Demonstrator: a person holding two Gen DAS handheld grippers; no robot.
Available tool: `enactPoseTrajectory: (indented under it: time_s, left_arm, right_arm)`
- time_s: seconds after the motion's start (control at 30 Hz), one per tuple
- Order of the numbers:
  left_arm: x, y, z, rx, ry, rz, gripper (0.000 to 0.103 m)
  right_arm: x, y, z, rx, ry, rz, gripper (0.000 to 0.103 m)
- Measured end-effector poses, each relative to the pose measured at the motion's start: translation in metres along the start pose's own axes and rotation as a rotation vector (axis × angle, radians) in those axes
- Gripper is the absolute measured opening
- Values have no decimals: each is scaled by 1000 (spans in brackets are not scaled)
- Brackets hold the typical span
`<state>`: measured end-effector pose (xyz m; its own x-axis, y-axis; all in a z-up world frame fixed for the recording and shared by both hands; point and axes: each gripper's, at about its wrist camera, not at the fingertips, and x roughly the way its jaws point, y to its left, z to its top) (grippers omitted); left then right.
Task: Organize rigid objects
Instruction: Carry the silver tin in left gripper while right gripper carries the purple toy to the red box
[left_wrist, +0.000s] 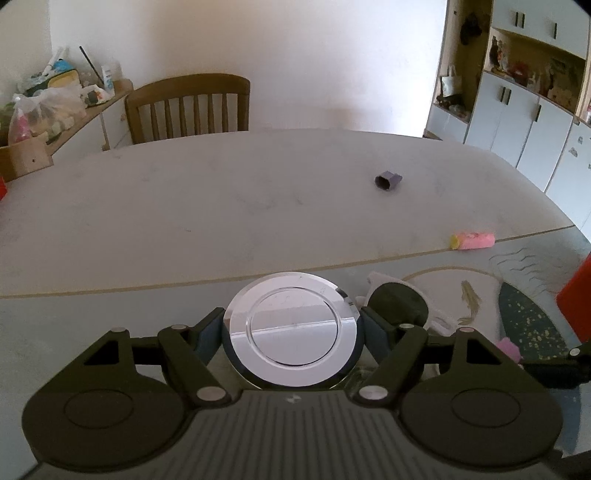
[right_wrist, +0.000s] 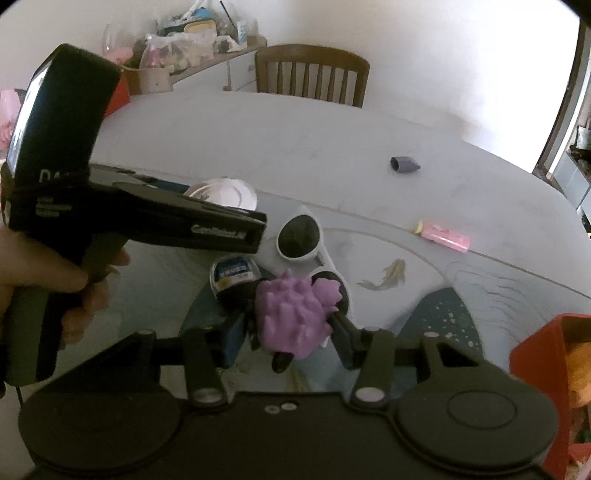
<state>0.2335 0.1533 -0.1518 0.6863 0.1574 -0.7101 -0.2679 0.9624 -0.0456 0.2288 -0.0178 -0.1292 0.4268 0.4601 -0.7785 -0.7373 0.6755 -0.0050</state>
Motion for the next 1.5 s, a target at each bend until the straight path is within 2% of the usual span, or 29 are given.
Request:
enactPoseTrajectory:
  time_s: [0.33,0.73,1.17,1.5]
  left_arm:
    - [-38,-7,7,-4,-11,-20,77]
    - [-92,-47,19,37,-24,-107,77]
    - [-123,-119,26,115,-57,-205,77]
    - [-117,-190,27,182,-41,-268,77]
  right_arm:
    - [-41,-15,0,60,-42,-17,49]
    - [-96,-45,-9,110,-85,-41,49]
    - [-144,-106,-41,157,-112,-70,49]
    - [-147,-174,-75,206,-65,-122,49]
